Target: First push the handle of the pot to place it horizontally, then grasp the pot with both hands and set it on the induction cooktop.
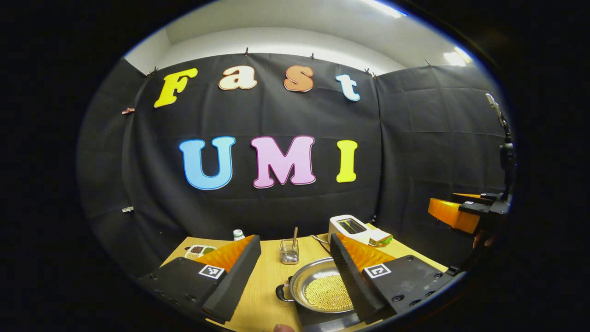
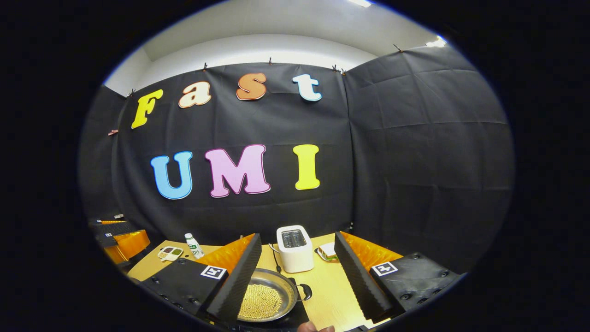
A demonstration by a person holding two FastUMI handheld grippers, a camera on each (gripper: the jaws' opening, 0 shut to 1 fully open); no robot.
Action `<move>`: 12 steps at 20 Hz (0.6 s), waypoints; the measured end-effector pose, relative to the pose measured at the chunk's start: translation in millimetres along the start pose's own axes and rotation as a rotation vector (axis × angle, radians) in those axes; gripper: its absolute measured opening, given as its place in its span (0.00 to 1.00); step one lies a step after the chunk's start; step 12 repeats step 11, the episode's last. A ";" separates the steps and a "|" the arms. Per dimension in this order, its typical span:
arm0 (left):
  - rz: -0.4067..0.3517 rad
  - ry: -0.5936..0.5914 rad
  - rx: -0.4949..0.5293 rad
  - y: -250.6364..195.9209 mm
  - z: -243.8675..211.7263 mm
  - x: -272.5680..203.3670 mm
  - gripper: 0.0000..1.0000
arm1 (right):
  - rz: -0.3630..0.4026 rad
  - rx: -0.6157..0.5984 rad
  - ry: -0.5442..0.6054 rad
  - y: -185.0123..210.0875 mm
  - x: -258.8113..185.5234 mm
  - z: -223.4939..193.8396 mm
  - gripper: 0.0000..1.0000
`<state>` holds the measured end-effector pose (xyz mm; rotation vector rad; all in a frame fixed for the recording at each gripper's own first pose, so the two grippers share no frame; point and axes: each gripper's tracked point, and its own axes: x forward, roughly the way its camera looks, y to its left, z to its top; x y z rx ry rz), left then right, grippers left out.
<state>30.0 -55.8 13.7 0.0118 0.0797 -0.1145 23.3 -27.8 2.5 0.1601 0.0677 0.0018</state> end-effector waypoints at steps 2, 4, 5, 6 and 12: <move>0.015 0.006 0.000 3.7 -0.6 1.0 0.94 | -0.002 0.002 0.003 -1.7 -0.8 -0.4 0.98; 0.028 0.009 0.002 6.6 -0.7 2.4 0.94 | 0.001 0.001 0.007 -2.3 -1.0 -2.3 0.98; 0.032 0.011 0.003 7.0 -1.9 2.1 0.94 | 0.001 -0.001 0.009 -2.3 -0.9 -3.7 0.98; 0.036 0.011 0.002 7.7 -1.4 2.2 0.94 | 0.004 -0.002 0.013 -1.7 -0.6 -4.9 0.98; 0.050 0.013 -0.009 11.1 -2.7 2.0 0.96 | 0.020 -0.010 0.016 2.2 -0.9 -6.0 0.98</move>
